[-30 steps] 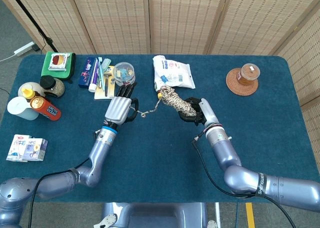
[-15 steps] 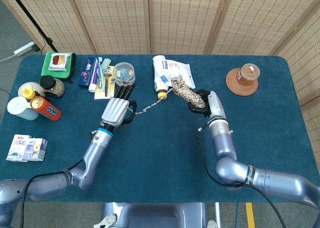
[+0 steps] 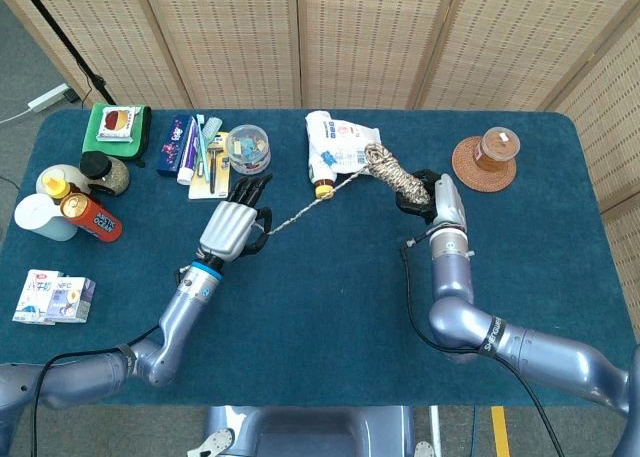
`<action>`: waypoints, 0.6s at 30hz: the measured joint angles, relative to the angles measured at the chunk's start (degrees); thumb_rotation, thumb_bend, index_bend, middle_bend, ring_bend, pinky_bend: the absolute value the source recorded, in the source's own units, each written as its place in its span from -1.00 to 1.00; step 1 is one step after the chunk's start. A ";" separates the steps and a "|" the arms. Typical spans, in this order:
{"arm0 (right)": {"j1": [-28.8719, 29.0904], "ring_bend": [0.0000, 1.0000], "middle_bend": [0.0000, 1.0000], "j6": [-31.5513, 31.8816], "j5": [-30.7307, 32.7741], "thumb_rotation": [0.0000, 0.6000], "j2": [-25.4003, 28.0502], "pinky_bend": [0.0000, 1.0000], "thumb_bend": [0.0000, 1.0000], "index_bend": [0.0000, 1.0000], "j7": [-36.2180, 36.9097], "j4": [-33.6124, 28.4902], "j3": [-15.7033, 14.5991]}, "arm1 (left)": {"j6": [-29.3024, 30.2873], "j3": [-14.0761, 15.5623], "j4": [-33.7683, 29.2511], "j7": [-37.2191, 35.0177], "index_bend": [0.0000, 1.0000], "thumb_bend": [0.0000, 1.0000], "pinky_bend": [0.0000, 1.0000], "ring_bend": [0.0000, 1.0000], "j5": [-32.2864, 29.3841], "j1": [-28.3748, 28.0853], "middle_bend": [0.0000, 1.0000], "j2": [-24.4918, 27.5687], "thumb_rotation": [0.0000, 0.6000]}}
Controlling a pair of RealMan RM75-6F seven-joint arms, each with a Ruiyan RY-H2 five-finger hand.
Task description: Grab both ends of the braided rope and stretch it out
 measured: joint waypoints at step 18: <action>-1.18 0.17 0.49 0.62 -0.44 1.00 -2.74 0.62 1.00 0.36 -4.12 6.37 2.72 | 0.05 0.56 -2.36 -0.38 0.32 -0.26 -1.00 -1.00 1.83 1.44 -1.00 1.47 1.00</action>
